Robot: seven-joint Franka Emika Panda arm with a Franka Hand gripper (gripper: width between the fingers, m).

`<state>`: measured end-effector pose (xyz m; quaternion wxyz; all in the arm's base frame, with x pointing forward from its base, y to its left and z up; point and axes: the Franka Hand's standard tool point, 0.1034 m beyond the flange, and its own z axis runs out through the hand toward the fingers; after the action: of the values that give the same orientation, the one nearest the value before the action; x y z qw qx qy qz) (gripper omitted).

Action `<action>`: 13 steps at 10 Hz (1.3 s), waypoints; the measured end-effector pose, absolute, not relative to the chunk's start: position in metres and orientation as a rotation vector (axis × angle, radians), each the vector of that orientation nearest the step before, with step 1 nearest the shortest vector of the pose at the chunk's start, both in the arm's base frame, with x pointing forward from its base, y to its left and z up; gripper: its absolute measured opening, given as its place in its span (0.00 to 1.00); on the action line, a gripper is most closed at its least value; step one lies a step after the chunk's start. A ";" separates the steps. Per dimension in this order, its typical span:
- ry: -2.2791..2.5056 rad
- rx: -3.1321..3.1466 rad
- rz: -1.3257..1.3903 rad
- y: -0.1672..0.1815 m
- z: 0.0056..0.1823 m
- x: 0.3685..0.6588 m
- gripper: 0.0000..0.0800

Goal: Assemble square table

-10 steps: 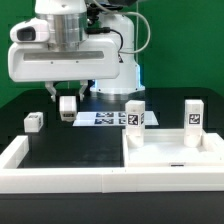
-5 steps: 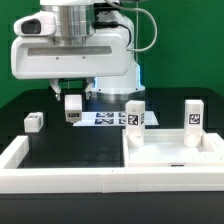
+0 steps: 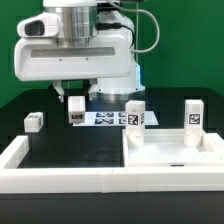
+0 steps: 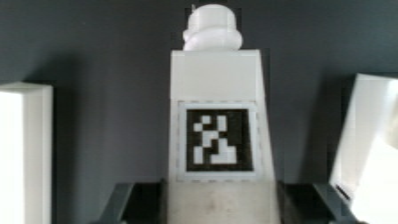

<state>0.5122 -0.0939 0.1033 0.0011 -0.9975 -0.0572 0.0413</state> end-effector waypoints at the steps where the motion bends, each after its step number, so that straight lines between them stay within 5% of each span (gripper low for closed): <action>1: -0.192 -3.128 0.107 -0.086 0.115 0.528 0.36; 4: -0.205 -3.125 0.051 -0.073 0.139 0.558 0.36; 9: -0.188 -3.177 -0.337 -0.093 0.122 0.548 0.36; 13: -0.124 -3.128 -0.356 -0.051 0.140 0.581 0.36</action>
Offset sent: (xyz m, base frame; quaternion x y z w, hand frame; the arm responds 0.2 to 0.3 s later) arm 0.0373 0.0253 0.0385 0.0216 -0.0391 0.0446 0.9980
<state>0.5812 -0.0513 0.1403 -0.0045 -0.9928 -0.0394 -0.1129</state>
